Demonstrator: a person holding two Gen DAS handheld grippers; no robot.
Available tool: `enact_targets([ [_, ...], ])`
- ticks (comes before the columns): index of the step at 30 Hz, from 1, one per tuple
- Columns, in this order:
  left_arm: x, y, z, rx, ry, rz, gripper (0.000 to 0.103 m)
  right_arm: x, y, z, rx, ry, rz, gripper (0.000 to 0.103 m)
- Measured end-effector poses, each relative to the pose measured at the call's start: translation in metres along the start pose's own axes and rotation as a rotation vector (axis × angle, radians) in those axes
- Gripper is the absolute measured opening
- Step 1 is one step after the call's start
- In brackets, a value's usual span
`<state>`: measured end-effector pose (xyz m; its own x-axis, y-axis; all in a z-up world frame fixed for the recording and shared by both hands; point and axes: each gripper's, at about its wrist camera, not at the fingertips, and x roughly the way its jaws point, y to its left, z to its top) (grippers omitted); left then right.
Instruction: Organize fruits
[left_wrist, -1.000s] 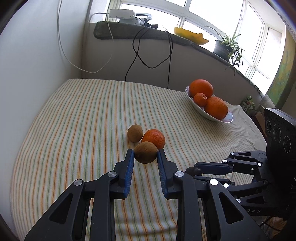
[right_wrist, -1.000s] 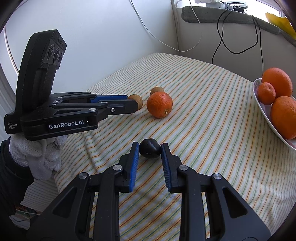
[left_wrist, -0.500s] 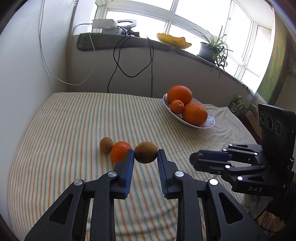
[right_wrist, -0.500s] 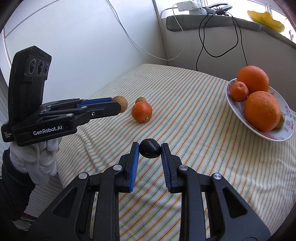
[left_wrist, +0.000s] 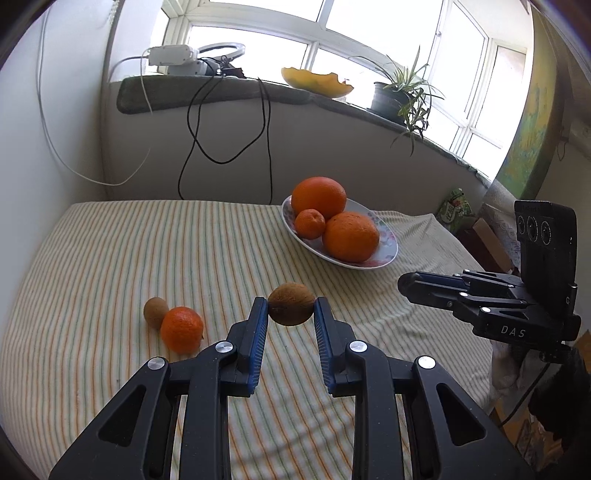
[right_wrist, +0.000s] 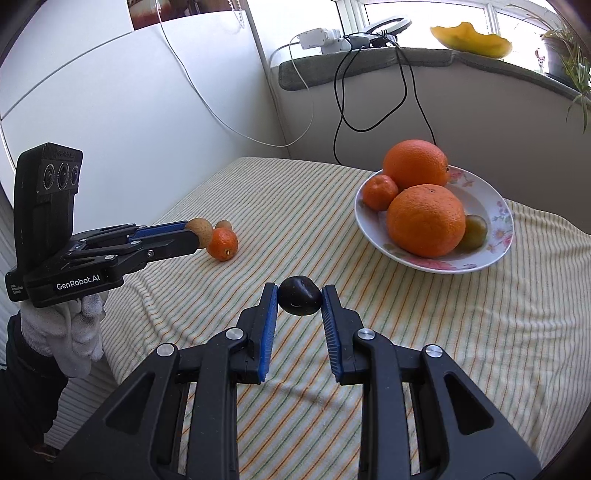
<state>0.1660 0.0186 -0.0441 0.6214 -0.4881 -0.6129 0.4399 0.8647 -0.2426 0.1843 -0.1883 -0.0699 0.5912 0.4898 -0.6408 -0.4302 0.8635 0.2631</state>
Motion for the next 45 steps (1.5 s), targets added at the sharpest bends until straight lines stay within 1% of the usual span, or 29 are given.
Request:
enact_targets([
  [9, 0.017, -0.023, 0.013, 0.023, 0.002, -0.03, 0.024, -0.027, -0.045, 0.006, 0.049, -0.042, -0.061, 0.025],
  [18, 0.039, -0.049, 0.039, 0.064, -0.009, -0.052, 0.024, -0.034, -0.077, 0.017, 0.08, -0.084, -0.093, 0.025],
  [28, 0.079, -0.076, 0.074, 0.104, -0.02, -0.087, 0.024, -0.024, -0.11, 0.028, 0.105, -0.098, -0.106, 0.025],
  [37, 0.119, -0.08, 0.099, 0.111, -0.002, -0.092, 0.024, -0.006, -0.135, 0.036, 0.12, -0.095, -0.113, 0.025],
  [45, 0.143, -0.084, 0.111, 0.115, 0.005, -0.096, 0.024, 0.011, -0.154, 0.042, 0.146, -0.096, -0.112, 0.025],
])
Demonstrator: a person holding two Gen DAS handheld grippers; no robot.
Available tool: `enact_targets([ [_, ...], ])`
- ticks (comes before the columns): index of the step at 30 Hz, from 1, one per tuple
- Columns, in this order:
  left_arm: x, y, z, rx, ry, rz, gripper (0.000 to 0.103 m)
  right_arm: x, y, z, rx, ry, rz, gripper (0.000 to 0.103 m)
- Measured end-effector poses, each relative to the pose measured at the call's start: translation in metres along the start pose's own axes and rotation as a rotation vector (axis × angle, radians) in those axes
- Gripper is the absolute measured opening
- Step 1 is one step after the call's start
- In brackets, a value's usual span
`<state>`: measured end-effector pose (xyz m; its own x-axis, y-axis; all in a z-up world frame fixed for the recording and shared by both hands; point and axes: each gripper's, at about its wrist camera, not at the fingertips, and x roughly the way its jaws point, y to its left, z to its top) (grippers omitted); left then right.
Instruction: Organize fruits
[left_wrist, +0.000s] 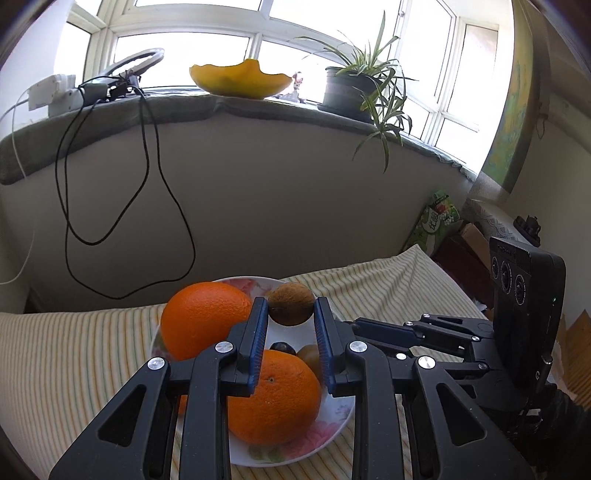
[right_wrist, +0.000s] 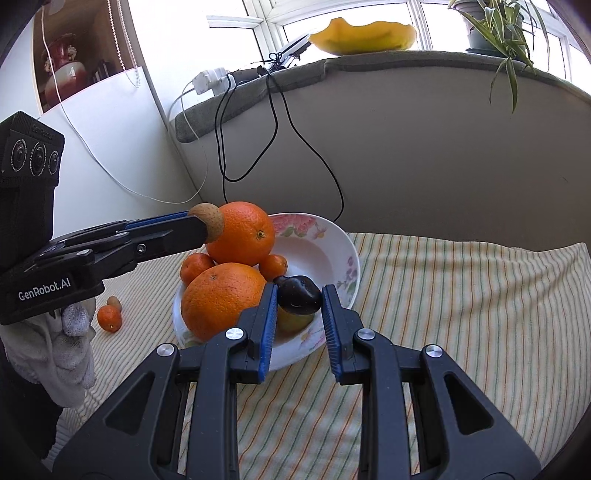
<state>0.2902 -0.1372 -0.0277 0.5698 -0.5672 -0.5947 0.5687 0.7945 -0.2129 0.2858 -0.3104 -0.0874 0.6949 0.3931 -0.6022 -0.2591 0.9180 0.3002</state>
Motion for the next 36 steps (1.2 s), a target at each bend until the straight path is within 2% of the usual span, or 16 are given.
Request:
enact_targets([
  [13, 0.023, 0.0, 0.002, 0.003, 0.013, -0.004, 0.024, 0.01, -0.002, 0.001, -0.005, -0.013, -0.01, 0.025],
  [30, 0.028, 0.0, 0.005, 0.001, 0.016, -0.002, 0.025, 0.015, 0.0, 0.0, -0.011, -0.004, -0.016, 0.025],
  [36, 0.026, 0.0, 0.005, 0.003, 0.016, 0.003, 0.028, 0.016, 0.001, 0.0, -0.009, -0.002, -0.019, 0.027],
])
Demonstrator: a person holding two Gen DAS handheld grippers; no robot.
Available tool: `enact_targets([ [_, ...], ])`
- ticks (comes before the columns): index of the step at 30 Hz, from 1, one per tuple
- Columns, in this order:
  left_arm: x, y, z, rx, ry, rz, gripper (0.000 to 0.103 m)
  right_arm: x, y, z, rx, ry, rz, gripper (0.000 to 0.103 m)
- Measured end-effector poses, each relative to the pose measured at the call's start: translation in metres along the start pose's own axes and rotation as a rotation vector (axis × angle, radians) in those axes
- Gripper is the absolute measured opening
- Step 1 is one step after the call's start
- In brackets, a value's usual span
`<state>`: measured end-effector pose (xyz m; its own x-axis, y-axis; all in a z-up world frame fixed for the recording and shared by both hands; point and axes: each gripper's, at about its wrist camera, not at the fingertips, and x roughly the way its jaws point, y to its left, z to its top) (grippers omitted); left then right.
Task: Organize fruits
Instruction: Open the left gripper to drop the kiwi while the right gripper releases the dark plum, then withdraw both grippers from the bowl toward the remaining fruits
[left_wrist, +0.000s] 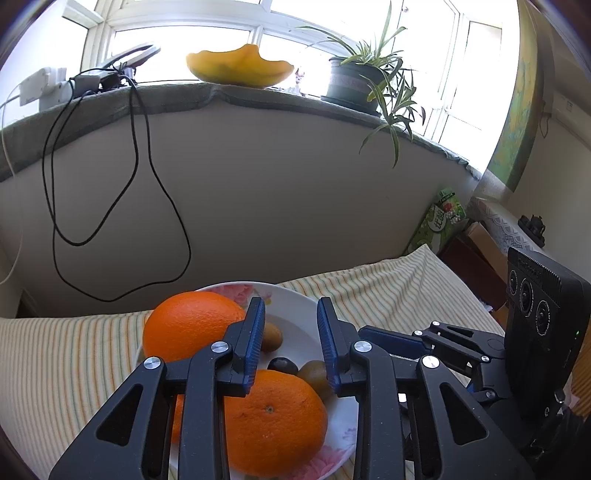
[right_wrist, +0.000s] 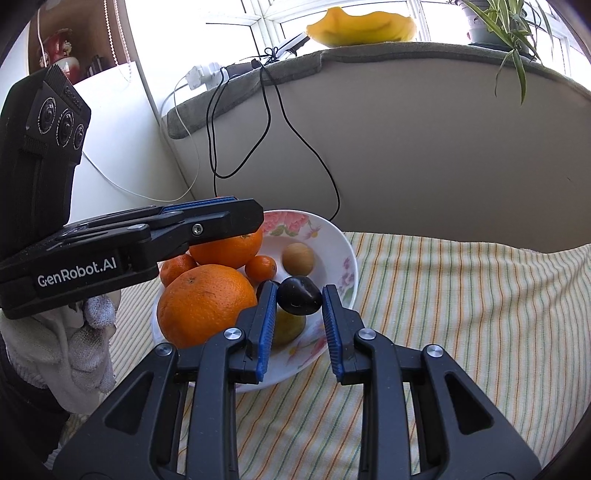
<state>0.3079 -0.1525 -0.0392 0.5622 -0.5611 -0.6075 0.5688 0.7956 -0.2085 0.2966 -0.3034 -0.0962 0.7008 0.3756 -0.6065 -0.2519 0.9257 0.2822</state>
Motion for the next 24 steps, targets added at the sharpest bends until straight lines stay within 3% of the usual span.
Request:
enact_targets([
  [4, -0.006, -0.001, 0.0, 0.002, -0.007, 0.006, 0.035, -0.003, 0.002, 0.0, -0.008, -0.018, -0.005, 0.053],
  [11, -0.029, -0.003, 0.0, 0.002, -0.04, 0.023, 0.048, -0.008, 0.005, 0.001, -0.026, -0.029, -0.02, 0.066],
  [14, -0.043, -0.007, -0.001, 0.006, -0.056, 0.04, 0.06, -0.011, 0.012, 0.001, -0.046, -0.024, -0.025, 0.075],
  [24, -0.096, -0.015, -0.013, 0.016, -0.098, 0.073, 0.064, -0.038, 0.037, -0.007, -0.079, -0.039, -0.066, 0.084],
])
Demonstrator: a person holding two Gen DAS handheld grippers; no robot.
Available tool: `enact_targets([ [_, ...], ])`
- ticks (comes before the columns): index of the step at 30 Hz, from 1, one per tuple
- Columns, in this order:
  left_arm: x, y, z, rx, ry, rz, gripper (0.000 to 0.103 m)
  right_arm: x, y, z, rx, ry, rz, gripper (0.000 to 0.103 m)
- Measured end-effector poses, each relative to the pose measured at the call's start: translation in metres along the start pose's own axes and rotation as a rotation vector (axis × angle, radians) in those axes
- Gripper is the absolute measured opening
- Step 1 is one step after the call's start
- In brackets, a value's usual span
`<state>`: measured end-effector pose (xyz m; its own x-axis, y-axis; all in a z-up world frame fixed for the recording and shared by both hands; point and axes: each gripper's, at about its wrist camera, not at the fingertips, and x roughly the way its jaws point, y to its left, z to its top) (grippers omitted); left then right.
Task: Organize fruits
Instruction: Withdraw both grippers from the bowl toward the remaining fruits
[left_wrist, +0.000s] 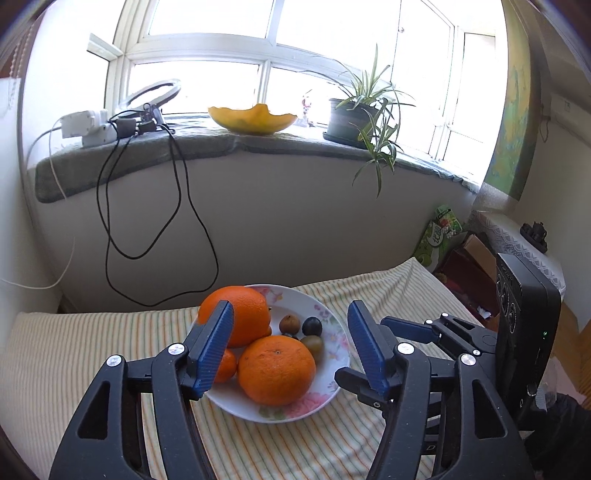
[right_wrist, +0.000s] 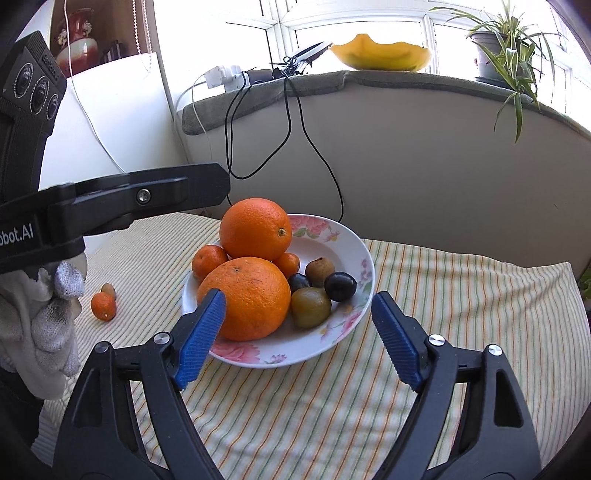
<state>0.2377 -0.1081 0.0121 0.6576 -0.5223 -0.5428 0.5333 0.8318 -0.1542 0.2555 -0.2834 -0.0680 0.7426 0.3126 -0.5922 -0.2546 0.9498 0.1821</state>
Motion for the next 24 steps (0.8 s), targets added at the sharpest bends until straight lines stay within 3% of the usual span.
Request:
enact_targets([
  [13, -0.064, 0.008, -0.027, -0.008, -0.043, 0.063, 0.064, -0.029, 0.043, -0.013, -0.053, 0.022, 0.004, 0.084],
  [24, -0.105, 0.05, -0.059, -0.068, -0.06, 0.137, 0.066, -0.028, 0.096, -0.031, -0.135, 0.09, 0.002, 0.084],
])
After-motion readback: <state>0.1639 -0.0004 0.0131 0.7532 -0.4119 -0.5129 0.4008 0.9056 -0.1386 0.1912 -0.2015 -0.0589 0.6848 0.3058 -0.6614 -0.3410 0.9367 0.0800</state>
